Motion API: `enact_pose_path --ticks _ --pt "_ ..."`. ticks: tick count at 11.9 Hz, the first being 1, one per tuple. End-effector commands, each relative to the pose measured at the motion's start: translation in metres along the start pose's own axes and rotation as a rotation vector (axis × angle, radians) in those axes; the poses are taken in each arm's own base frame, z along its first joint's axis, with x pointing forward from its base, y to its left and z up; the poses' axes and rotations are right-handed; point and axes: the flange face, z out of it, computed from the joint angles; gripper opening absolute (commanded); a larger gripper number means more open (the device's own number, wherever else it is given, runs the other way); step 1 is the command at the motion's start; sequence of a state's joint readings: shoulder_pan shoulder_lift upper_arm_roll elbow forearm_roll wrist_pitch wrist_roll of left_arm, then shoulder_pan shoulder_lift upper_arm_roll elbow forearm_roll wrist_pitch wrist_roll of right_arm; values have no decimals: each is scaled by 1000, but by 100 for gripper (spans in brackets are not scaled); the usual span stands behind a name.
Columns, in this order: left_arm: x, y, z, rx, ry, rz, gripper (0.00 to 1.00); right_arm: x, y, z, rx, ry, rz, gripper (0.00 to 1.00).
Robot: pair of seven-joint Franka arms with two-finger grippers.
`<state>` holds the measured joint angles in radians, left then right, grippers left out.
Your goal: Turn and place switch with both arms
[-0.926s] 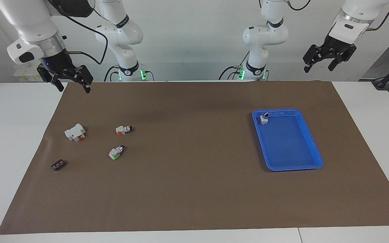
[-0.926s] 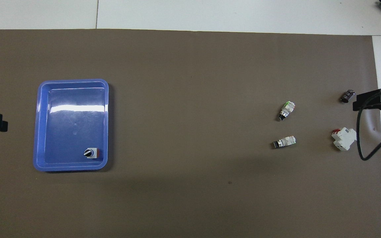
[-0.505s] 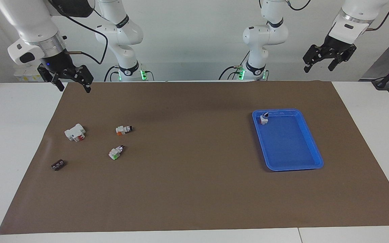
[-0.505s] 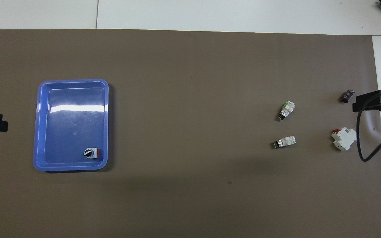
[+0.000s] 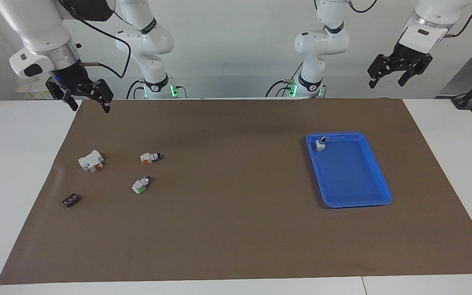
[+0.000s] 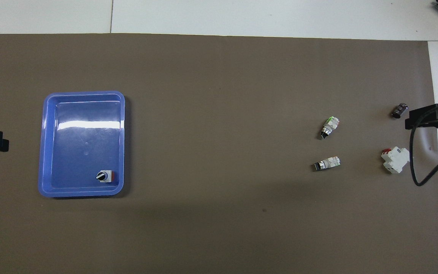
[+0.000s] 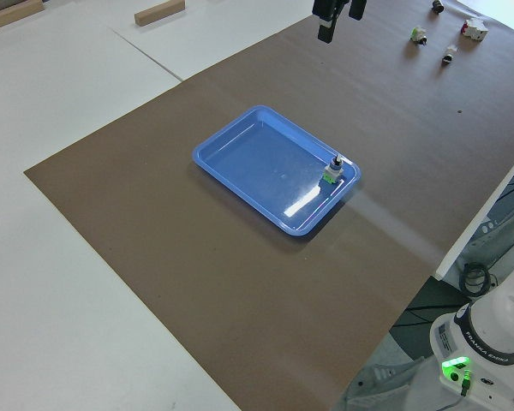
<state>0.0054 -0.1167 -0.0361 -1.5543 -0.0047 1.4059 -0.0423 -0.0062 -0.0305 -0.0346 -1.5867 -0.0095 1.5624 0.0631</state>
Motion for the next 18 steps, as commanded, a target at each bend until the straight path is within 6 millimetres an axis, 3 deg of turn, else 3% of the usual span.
enact_pose_path --ticks 1,13,14,15,18 --pt "-7 -2 1 2 3 2 100 -3 1 1 -6 -10 -9 100" --pt "-7 -1 1 2 3 4 100 -16 -5 16 -8 -39 -32 100" --pt "-7 -2 1 2 3 2 100 -21 -9 21 7 -51 -38 100" --pt "-7 -1 1 2 3 4 100 -24 -27 32 8 -53 -64 100" --pt "-7 -2 1 3 3 3 100 -18 -60 49 12 3 -181 100"
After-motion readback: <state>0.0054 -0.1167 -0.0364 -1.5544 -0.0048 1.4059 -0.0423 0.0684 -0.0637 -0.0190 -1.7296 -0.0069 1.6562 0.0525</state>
